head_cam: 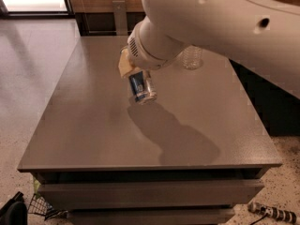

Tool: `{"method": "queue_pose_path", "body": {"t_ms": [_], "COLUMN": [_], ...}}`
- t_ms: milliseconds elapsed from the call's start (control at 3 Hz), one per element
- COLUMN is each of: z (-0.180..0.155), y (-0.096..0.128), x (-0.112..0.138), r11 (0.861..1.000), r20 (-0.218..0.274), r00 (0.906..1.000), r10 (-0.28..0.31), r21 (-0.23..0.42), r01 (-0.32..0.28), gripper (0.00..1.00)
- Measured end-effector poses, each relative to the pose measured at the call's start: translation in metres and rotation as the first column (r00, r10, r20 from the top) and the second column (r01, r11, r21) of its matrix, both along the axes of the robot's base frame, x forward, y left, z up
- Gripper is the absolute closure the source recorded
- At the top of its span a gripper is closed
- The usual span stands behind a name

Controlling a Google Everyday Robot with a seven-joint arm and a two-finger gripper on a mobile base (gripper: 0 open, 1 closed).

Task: Place redbull can upright

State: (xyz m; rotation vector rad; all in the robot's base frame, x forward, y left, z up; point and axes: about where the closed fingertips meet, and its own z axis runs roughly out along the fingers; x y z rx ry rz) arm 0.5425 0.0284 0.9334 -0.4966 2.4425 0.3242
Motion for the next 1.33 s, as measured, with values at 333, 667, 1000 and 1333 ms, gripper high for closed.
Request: {"method": "queue_pose_path", "body": {"t_ms": [333, 667, 1000, 1333], "z": [0.010, 0.039, 0.059, 0.059], "y": [-0.028, -0.033, -0.017, -0.005], "x": [0.022, 0.058, 0.055, 0.047], "r11": [0.991, 0.924, 0.842, 0.813], "r20": [0.088, 0.185, 0.256, 0.351], "r00": [0.9961, 0.9826, 0.9508, 0.8769], "r10": [0.003, 0.006, 0.174, 0.329], "r21": [0.130, 0.375, 0.462, 0.367], "r01": [-0.015, -0.077, -0.278, -0.452], "gripper": [1.00, 1.00, 1.00, 1.00]}}
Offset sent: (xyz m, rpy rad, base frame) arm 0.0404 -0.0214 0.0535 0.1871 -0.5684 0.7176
